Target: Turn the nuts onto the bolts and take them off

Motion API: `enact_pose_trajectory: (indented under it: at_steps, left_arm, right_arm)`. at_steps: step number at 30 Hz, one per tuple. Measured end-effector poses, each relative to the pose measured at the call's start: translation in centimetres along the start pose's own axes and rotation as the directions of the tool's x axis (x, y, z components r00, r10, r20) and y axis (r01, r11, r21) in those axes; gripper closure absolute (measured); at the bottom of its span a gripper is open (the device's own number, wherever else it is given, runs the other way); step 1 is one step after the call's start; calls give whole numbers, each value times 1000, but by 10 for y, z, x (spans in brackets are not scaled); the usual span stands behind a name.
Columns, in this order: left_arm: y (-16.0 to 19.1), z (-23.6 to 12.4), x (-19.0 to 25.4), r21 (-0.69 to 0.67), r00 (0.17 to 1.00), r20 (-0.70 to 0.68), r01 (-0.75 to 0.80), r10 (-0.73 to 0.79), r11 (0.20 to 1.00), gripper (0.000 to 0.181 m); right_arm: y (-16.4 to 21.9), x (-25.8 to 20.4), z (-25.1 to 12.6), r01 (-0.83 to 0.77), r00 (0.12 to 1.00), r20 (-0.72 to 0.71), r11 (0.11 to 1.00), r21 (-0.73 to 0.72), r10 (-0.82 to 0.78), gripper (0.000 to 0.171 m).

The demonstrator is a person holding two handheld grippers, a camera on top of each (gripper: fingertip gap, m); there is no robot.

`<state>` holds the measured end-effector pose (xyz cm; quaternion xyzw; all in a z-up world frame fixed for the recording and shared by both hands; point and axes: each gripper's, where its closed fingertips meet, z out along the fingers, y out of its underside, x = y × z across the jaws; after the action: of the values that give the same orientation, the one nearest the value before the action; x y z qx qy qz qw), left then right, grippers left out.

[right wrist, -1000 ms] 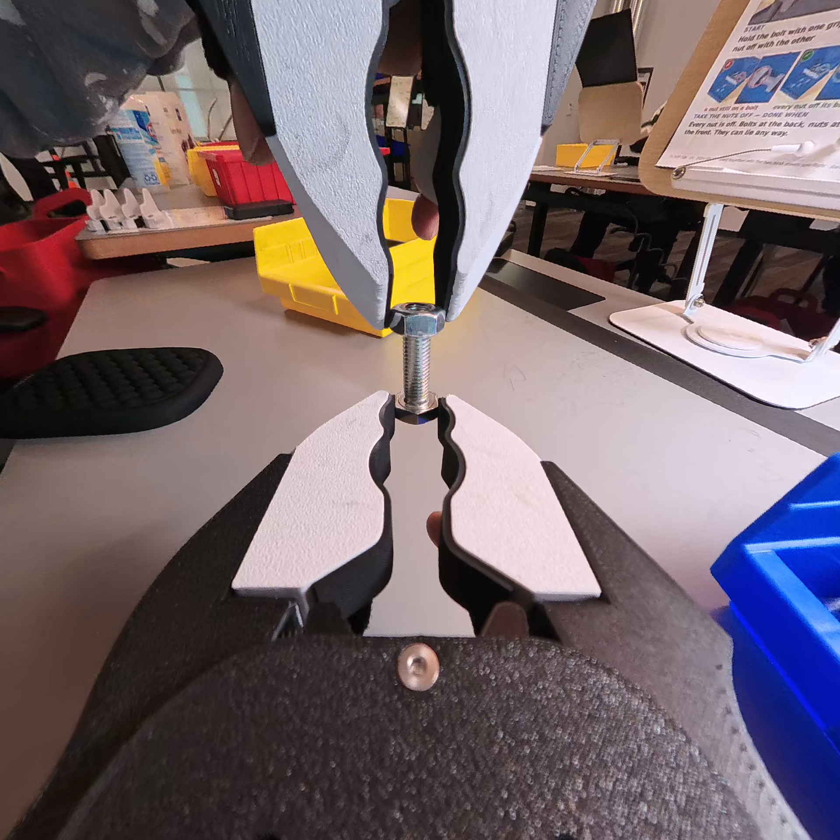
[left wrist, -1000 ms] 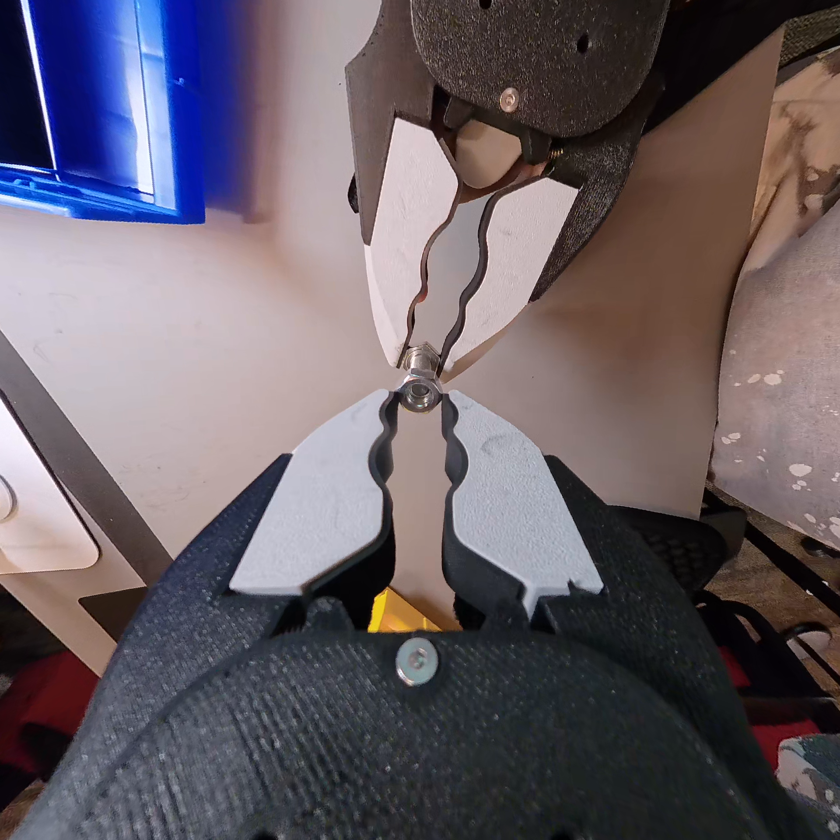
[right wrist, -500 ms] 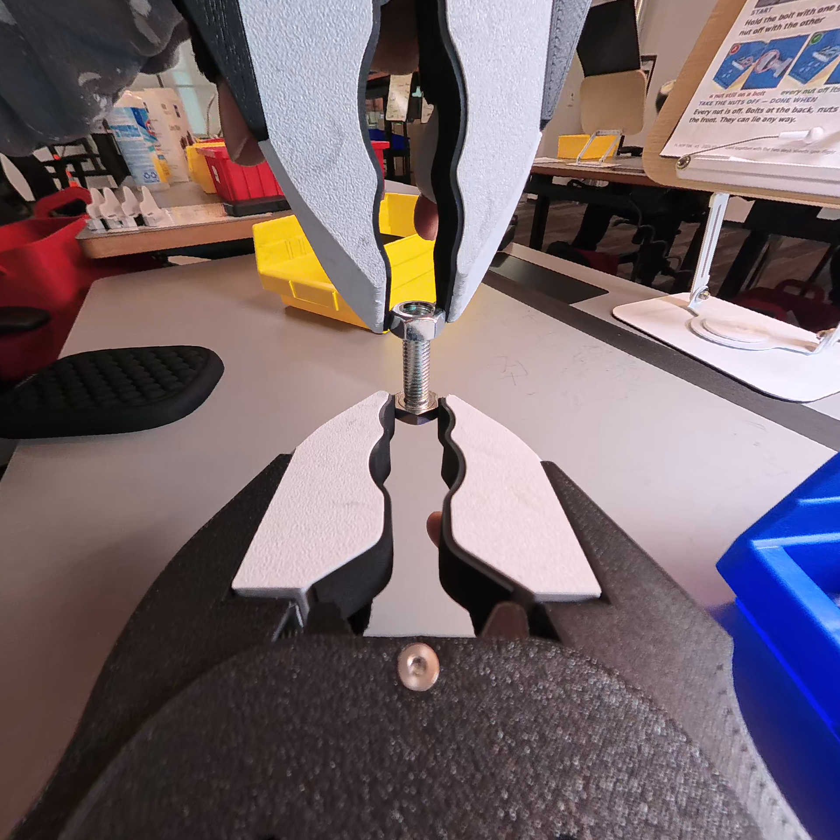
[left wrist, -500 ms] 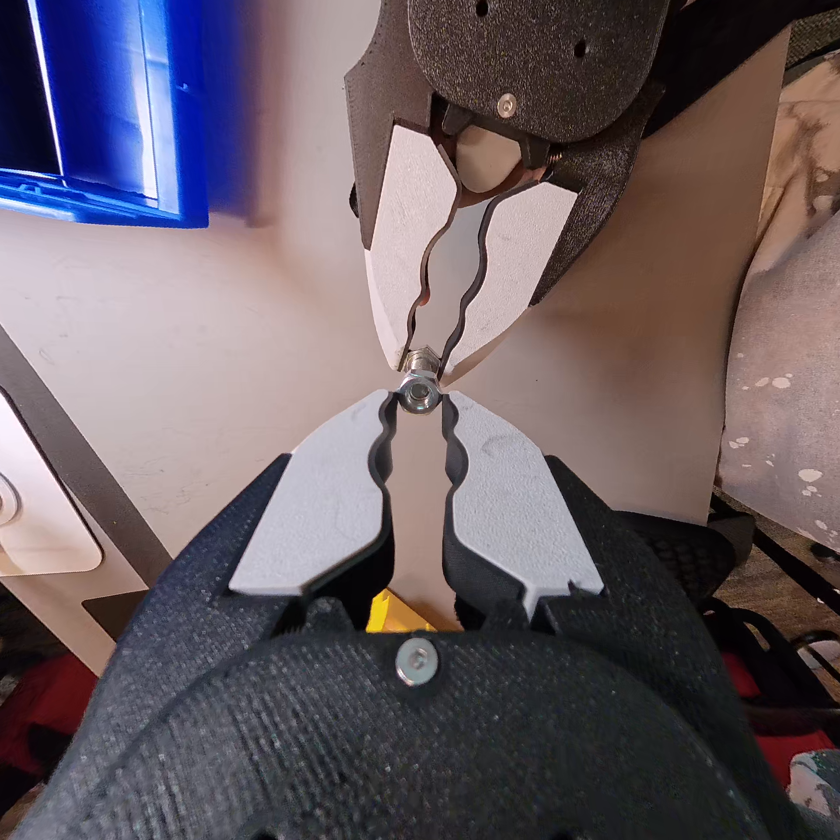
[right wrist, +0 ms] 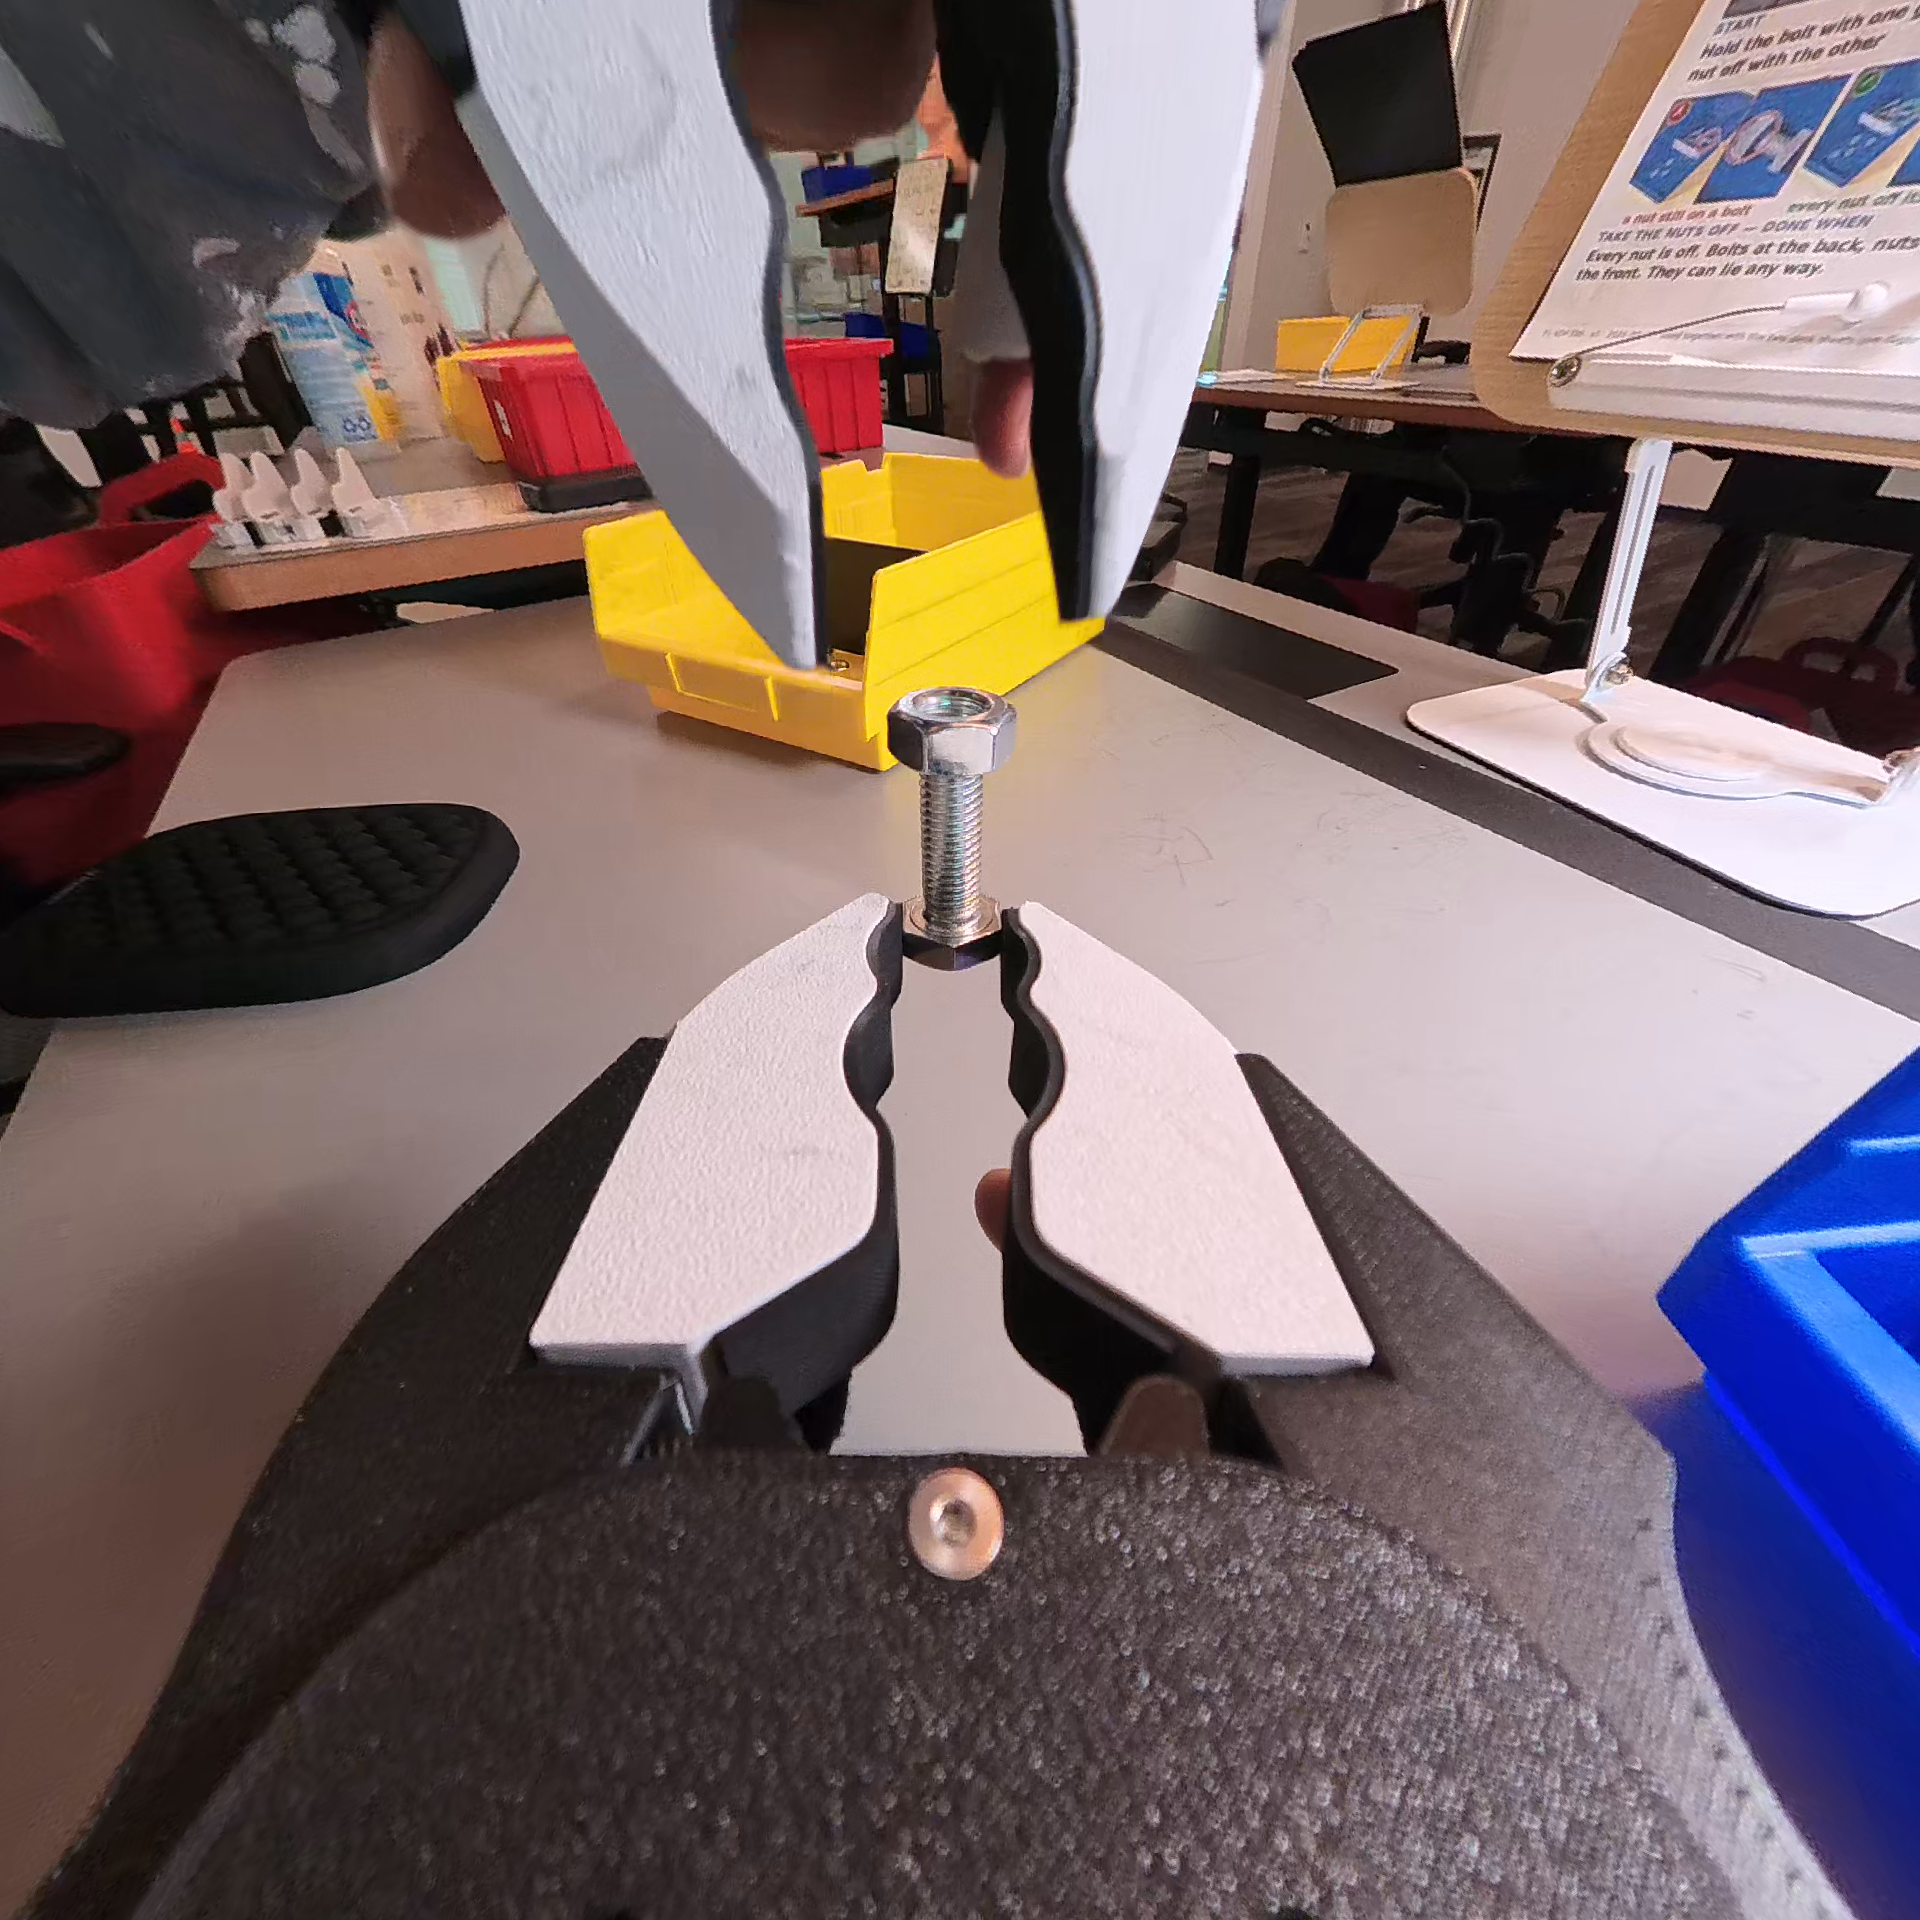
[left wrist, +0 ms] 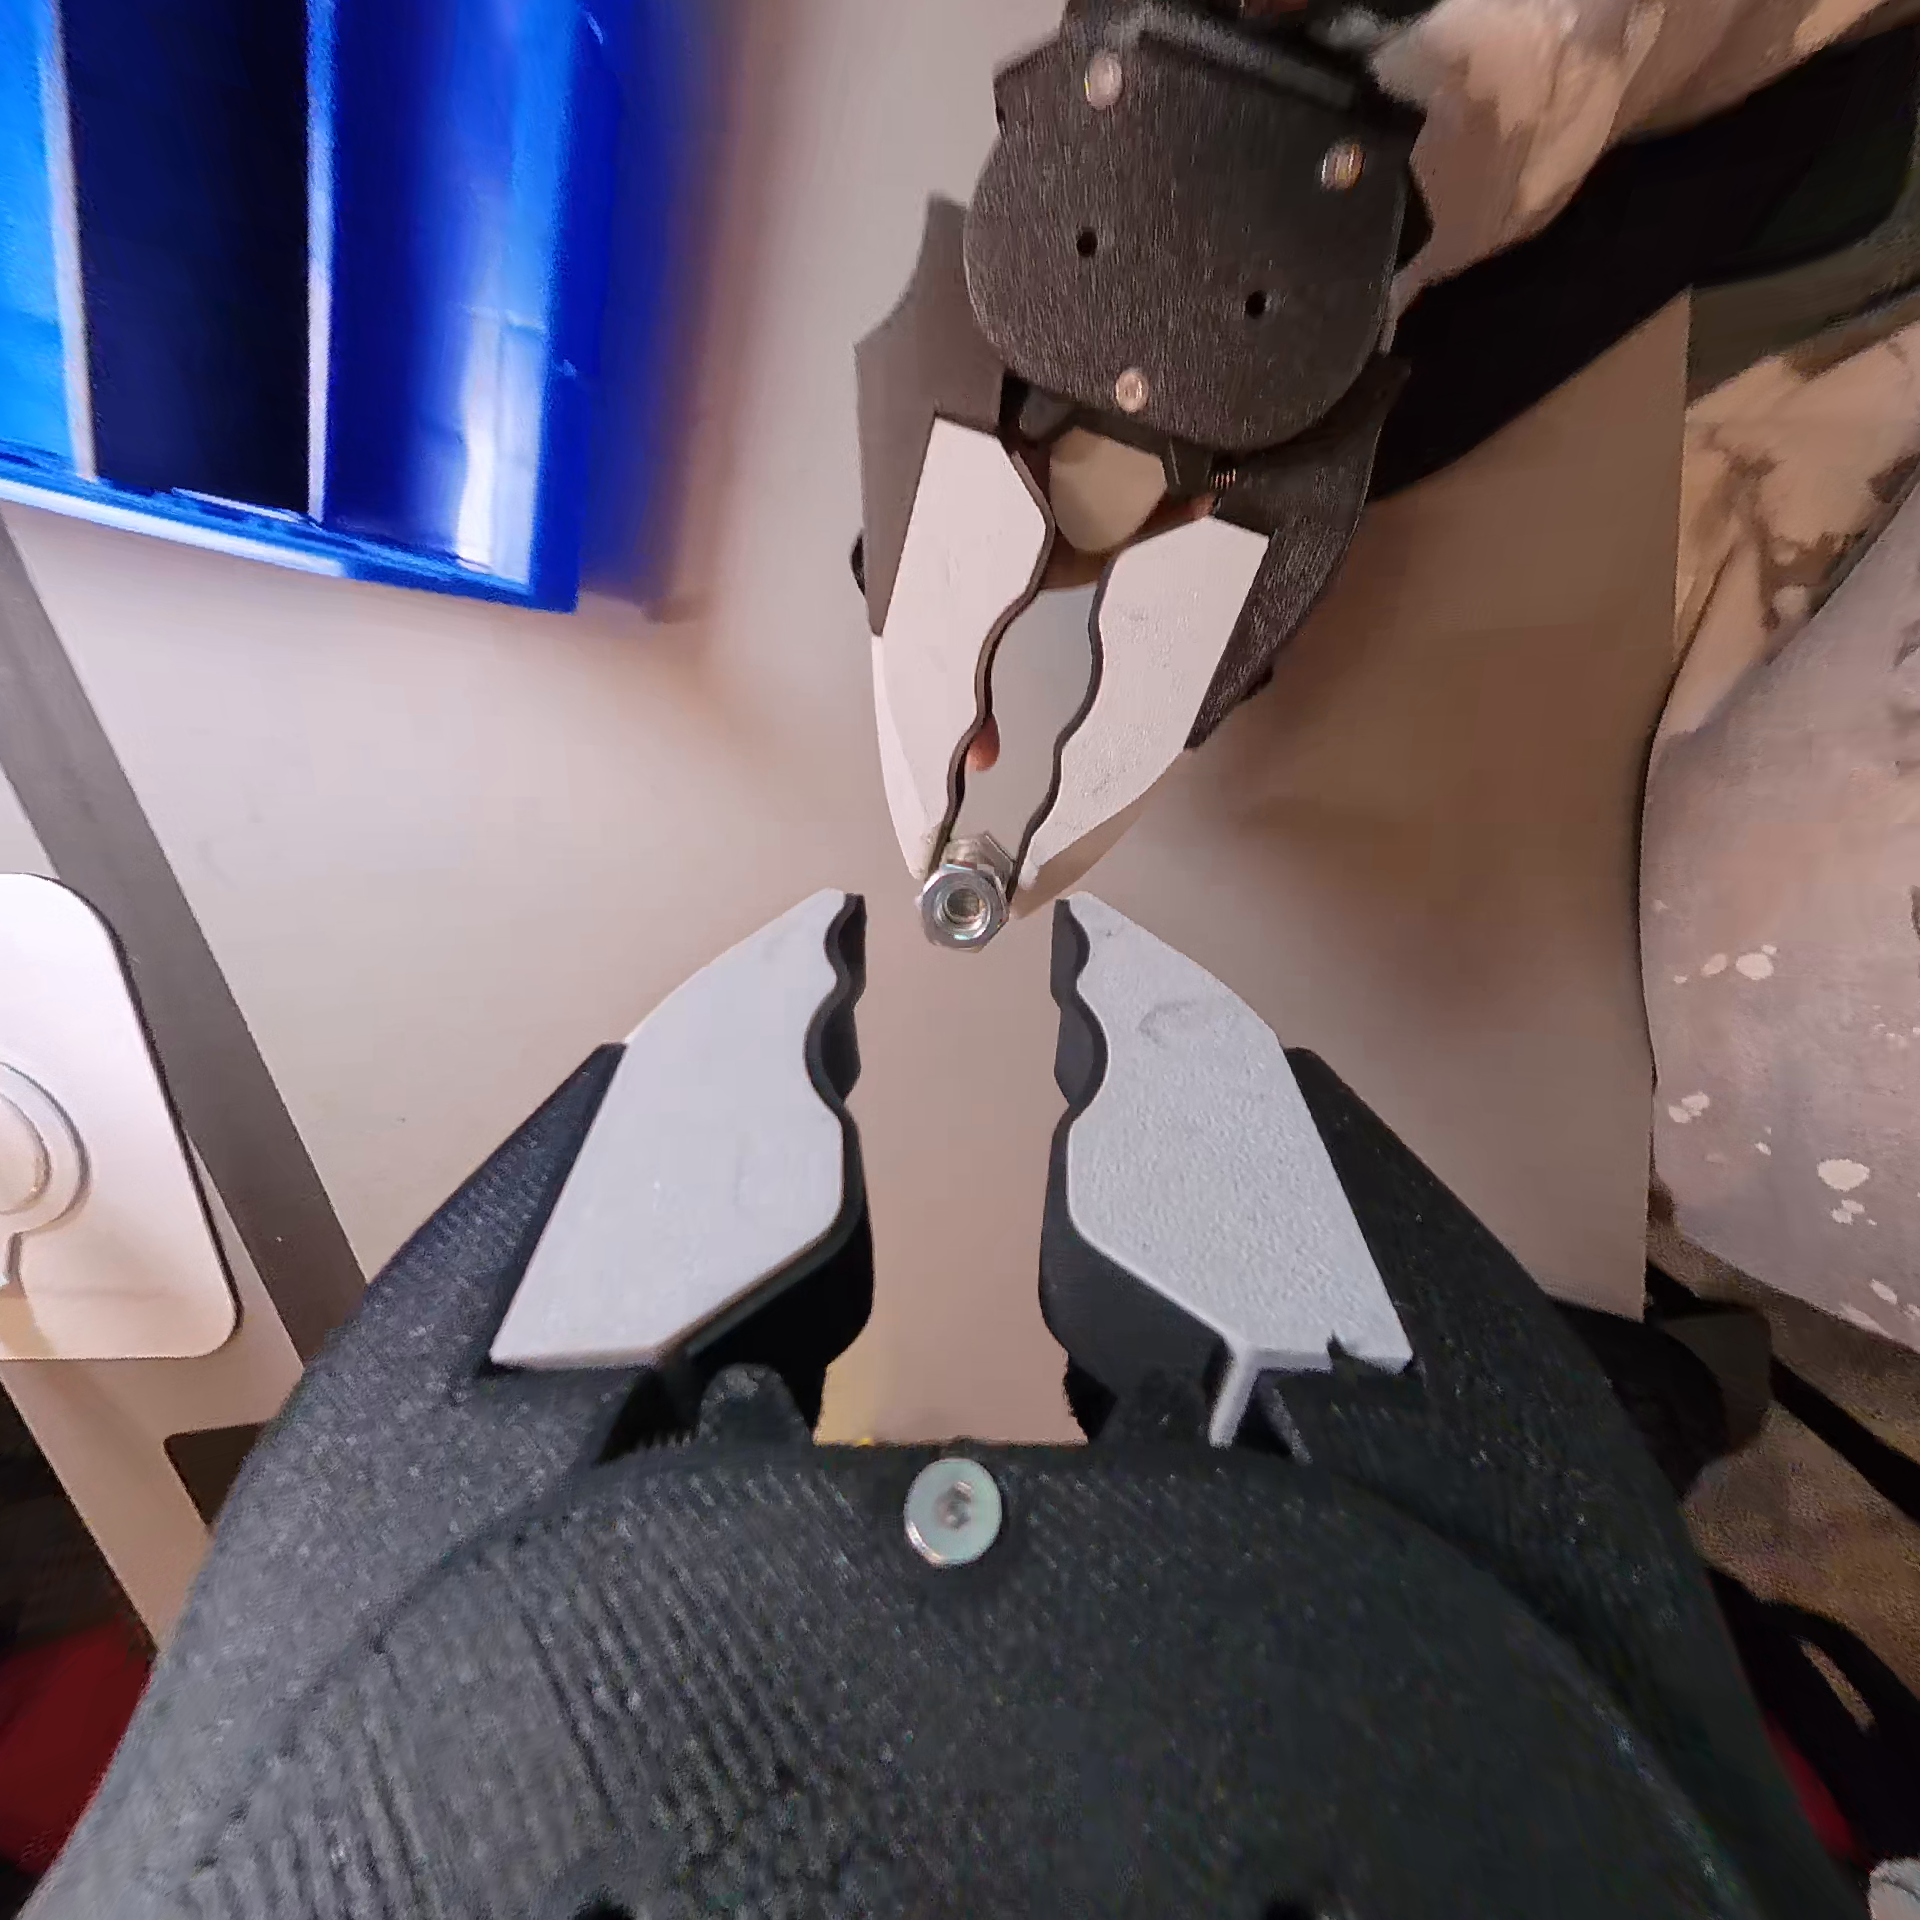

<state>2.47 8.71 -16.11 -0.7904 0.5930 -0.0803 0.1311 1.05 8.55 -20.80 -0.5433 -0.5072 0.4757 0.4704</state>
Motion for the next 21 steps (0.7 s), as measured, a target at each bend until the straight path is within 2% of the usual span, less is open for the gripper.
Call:
enact_pose_trajectory:
  at_steps: [4,7,10,14,16,19,21]
  left_arm:
    - [-17,-19,-3,219,998,56,2,-14,976,144]
    - [-27,-36,-3,424,993,102,5,-53,906,143]
    - [-28,-54,-1,620,984,121,30,-133,784,143]
    - [-26,-87,-6,836,952,137,38,-274,547,147]
    - [-18,-100,-17,885,917,172,17,-360,466,148]
    - [-4,-117,-31,936,876,155,17,-456,351,147]
    - [6,-124,-37,947,857,159,9,-490,322,146]
  right_arm:
    - [-3,1,-2,-4,1000,-4,1000,16,4,154]
    - [-6,2,-3,-6,1000,-8,999,32,7,154]
    - [-12,5,-3,-20,1000,-15,998,54,21,154]
    - [-33,12,2,-18,999,-29,996,83,20,154]
    - [-49,13,7,-14,1000,-26,995,103,17,154]
    - [-73,14,16,-3,1000,-22,991,132,6,154]
    - [-88,13,23,4,1000,-14,989,151,-2,154]
